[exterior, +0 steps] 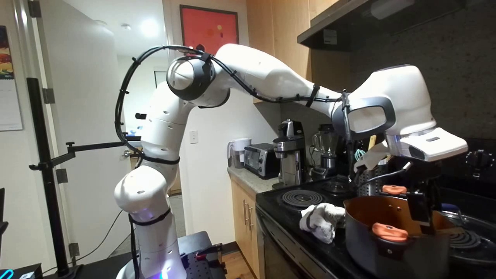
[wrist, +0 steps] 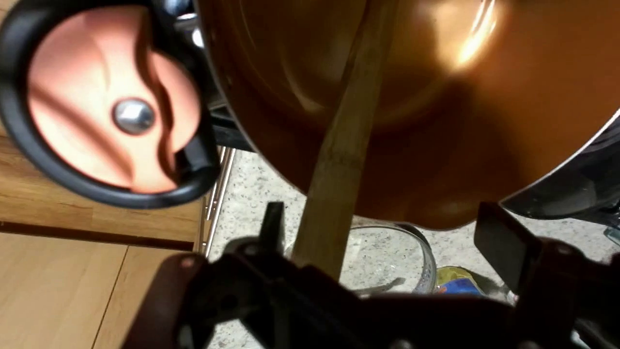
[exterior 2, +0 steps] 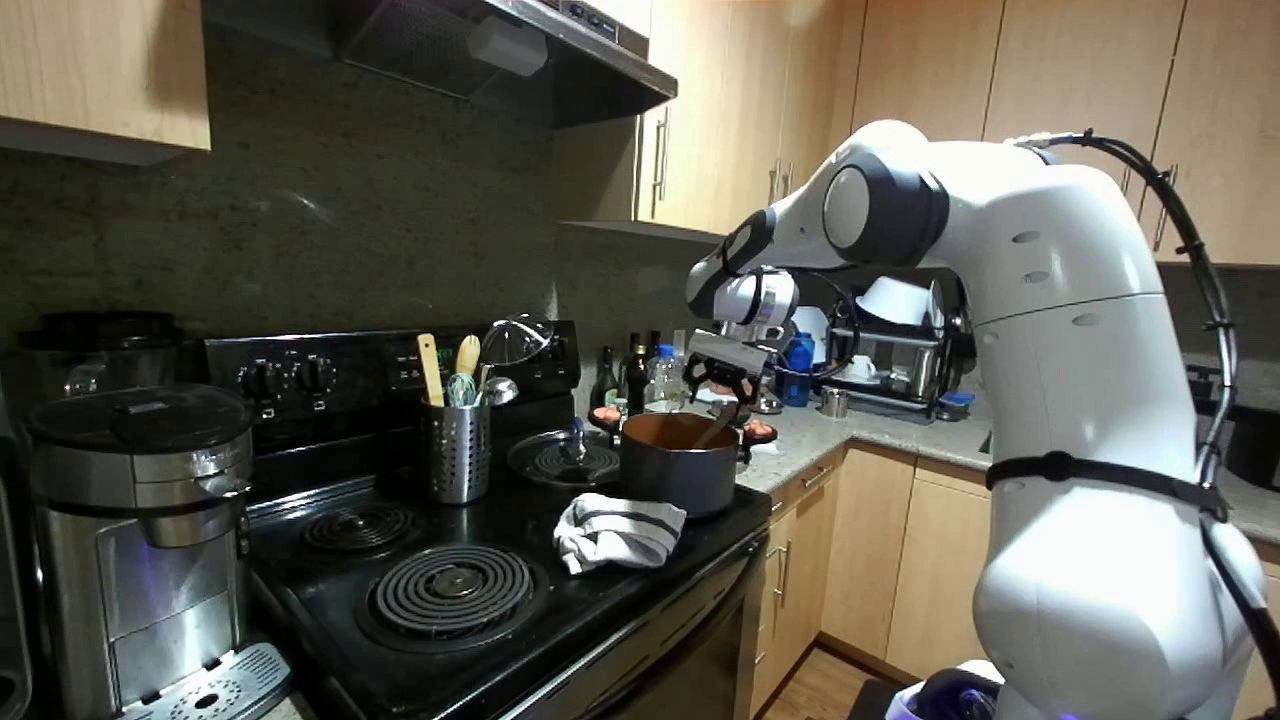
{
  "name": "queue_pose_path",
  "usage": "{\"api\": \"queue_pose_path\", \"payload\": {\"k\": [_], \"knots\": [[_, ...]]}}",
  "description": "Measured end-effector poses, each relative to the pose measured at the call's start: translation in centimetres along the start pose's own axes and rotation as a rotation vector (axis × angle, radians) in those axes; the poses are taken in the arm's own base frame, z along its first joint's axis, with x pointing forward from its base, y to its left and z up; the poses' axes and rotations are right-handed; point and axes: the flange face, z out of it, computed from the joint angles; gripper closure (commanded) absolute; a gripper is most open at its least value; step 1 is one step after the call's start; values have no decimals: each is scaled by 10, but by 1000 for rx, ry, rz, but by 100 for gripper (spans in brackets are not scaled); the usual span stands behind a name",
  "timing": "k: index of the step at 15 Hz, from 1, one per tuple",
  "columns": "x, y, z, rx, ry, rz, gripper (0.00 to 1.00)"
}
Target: Place the wooden spoon in the utensil holder
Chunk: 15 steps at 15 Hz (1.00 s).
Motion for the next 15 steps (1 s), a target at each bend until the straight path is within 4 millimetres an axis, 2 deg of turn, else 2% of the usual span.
{"api": "queue_pose_path", "payload": {"k": [5, 15], "knots": [[5, -8, 3, 21, 1, 13, 0], [26, 14, -4, 76, -3, 114, 0]]}}
